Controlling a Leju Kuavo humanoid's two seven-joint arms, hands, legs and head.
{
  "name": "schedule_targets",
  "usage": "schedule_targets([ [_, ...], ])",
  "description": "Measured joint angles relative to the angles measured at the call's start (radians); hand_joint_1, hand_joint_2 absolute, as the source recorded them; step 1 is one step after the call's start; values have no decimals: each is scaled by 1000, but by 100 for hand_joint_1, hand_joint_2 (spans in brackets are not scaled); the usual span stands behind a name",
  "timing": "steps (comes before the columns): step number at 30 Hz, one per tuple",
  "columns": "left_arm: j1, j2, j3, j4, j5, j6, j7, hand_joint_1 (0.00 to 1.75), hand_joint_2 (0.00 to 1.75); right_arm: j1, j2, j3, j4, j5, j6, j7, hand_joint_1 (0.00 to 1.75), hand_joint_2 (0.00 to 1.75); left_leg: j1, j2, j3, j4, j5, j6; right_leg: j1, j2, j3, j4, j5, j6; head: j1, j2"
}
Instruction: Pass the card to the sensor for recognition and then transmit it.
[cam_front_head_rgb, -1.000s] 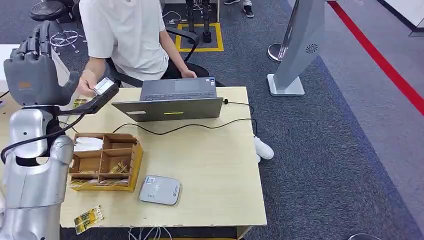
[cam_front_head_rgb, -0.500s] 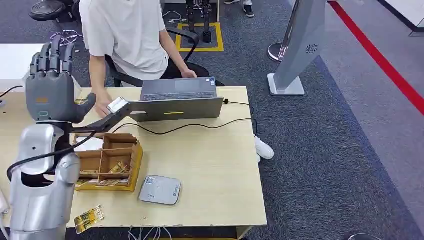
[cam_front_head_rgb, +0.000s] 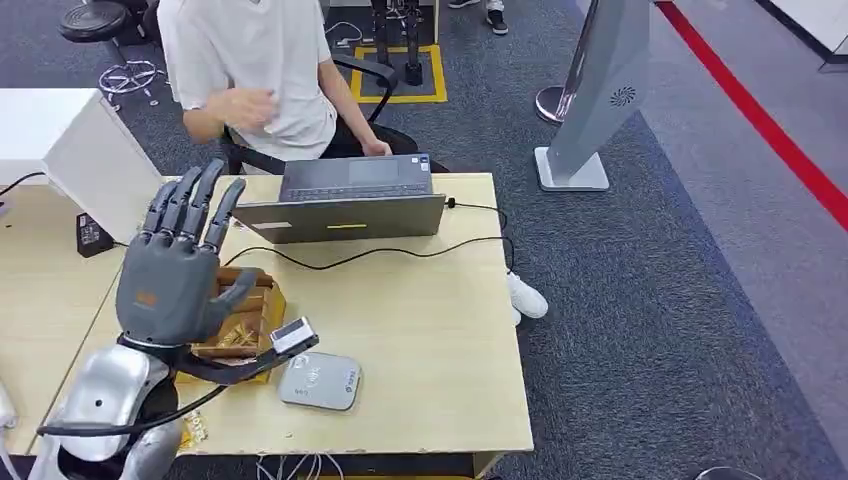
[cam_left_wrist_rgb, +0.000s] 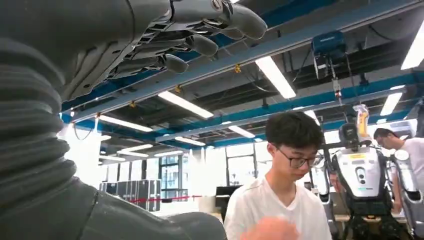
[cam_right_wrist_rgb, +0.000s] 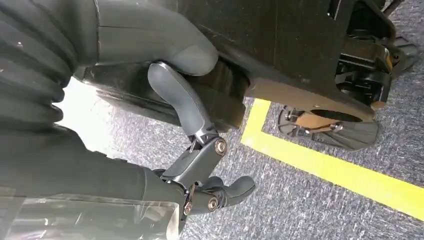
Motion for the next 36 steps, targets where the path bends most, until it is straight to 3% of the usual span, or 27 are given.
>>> schedule_targets([
  [5,29,26,-18,-27,51,-9,-27,0,175,2,0,-9,0,-21,0,-2,0,175,0,0,0,0,0,0,0,0,2,0,0,0,0,0],
  [9,81,81,-40,-37,123,-42,-58,0,175,5,0,-24,0,-47,-1,-3,0,175,0,0,0,0,0,0,0,0,1,0,0,0,0,0],
  [16,129,167,-69,-14,188,-113,-60,0,175,8,0,-40,0,-65,-4,-3,0,175,0,0,0,0,0,0,0,0,0,0,-1,0,0,0],
  [36,137,191,-91,30,191,-122,-57,0,175,9,0,-52,0,-65,-4,-3,0,175,0,0,0,0,0,0,0,0,0,0,-1,1,0,0],
])
